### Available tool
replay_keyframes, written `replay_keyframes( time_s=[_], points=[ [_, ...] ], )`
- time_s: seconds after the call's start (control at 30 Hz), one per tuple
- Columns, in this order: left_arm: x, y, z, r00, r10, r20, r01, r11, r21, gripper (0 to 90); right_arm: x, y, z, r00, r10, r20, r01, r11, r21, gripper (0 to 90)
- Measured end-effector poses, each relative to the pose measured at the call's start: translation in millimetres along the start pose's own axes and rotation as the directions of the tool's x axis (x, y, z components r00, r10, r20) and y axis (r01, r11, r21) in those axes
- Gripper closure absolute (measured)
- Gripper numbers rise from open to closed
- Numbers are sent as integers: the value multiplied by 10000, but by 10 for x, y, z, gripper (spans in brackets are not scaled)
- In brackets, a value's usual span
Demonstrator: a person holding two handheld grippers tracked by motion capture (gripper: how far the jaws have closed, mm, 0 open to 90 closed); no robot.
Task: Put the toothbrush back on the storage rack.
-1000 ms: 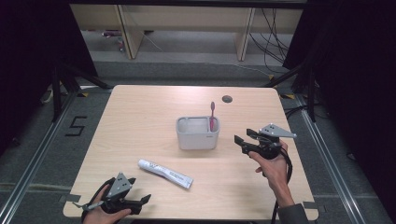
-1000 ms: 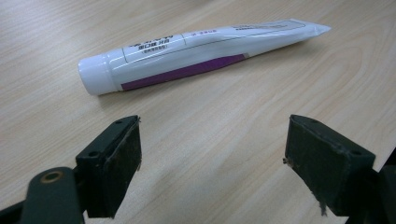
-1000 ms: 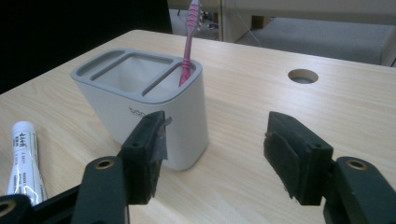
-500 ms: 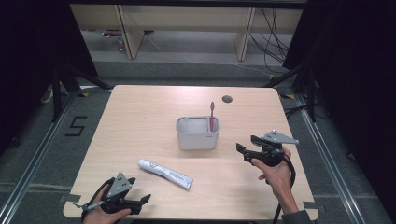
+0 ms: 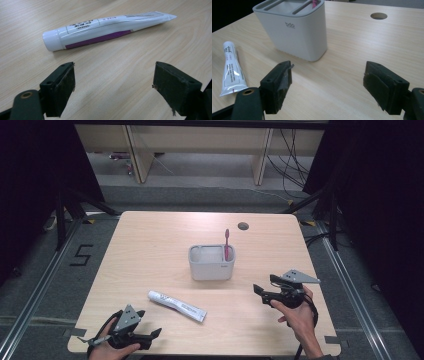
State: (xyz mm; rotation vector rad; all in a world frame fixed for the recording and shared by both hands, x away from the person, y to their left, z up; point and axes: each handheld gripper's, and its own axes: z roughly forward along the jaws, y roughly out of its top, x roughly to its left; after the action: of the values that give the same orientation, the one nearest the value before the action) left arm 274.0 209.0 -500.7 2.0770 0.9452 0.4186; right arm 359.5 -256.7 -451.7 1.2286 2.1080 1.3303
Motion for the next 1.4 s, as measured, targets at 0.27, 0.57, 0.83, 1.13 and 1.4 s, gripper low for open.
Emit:
replay_keyframes(
  time_s=[0.27,0.57,0.83,1.13,1.4],
  points=[
    [0,0,0,10000,-3,-1,3,10000,-3,172,8,-72,-26,10000,4,-37,-3,9997,238,208],
    [8,-1,-1,9999,116,-17,-116,9999,88,172,59,-159,-87,10000,-38,-85,40,9998,183,206],
    [10,-2,-4,9998,215,-11,-215,9997,75,173,117,-280,-135,9991,-257,-336,270,9989,377,190],
    [10,-2,-3,9998,205,-30,-205,9997,91,172,162,-370,-180,9992,-274,-294,289,9983,514,185],
    [6,2,-9,9998,220,-14,-220,9996,171,173,184,-445,-217,9985,-387,-383,414,9964,745,185]
  ],
)
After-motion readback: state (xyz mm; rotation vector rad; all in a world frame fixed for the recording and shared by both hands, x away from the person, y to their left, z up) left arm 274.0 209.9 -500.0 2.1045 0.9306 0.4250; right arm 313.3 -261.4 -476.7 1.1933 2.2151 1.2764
